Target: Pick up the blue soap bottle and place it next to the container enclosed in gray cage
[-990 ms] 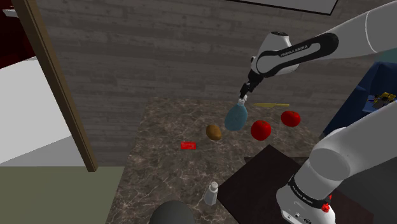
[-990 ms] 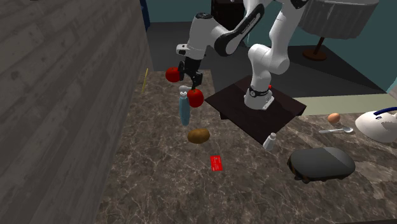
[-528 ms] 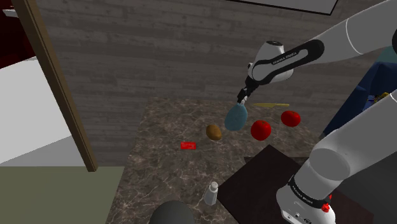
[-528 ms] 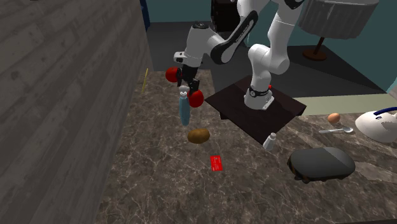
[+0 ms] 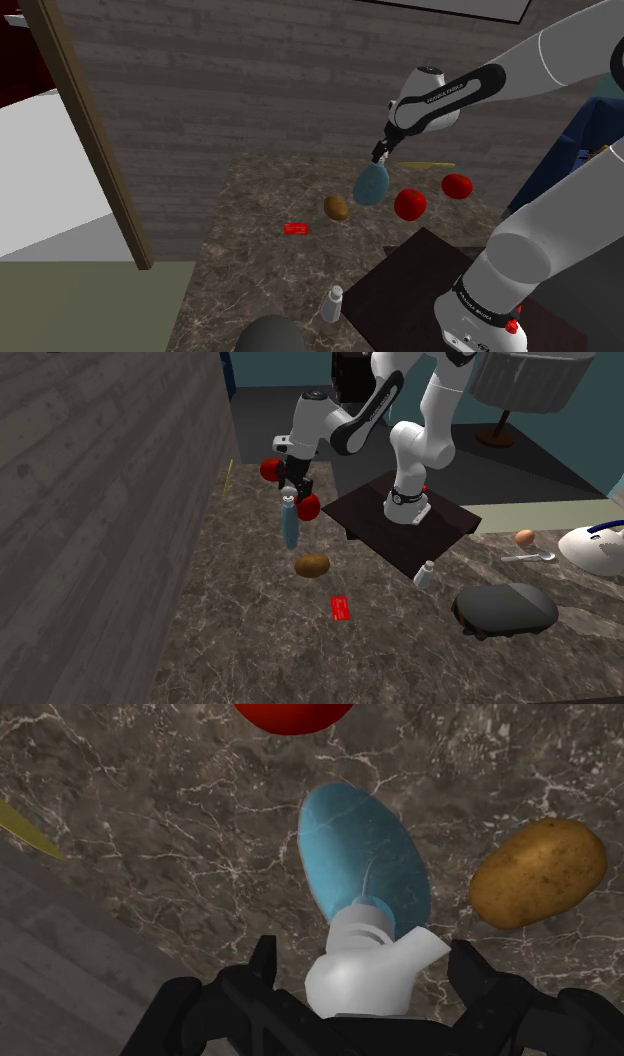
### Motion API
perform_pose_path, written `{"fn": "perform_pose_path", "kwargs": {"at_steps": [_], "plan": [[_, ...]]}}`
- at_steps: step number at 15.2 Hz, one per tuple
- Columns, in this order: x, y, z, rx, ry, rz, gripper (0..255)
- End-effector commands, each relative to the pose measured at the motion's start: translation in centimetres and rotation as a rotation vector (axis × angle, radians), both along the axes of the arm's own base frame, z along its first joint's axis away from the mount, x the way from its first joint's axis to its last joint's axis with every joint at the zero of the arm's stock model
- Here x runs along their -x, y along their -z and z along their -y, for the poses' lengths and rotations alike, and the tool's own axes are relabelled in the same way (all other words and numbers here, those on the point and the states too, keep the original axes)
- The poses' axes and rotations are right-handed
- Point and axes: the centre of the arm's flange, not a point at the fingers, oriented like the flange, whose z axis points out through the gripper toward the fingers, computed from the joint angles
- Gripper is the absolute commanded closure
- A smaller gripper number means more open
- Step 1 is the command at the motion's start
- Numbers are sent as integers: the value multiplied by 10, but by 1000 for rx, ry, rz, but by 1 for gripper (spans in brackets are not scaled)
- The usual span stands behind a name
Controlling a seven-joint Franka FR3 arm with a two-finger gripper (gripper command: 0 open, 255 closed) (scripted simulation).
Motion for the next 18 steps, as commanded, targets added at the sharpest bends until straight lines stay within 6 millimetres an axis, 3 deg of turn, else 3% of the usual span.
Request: {"fn": "perform_pose_path", "kwargs": {"at_steps": [1,10,18], "plan": [[0,0,0,0,0,0,255],[0,0,0,0,0,0,255],[0,-42,0,0,0,0,255]]}}
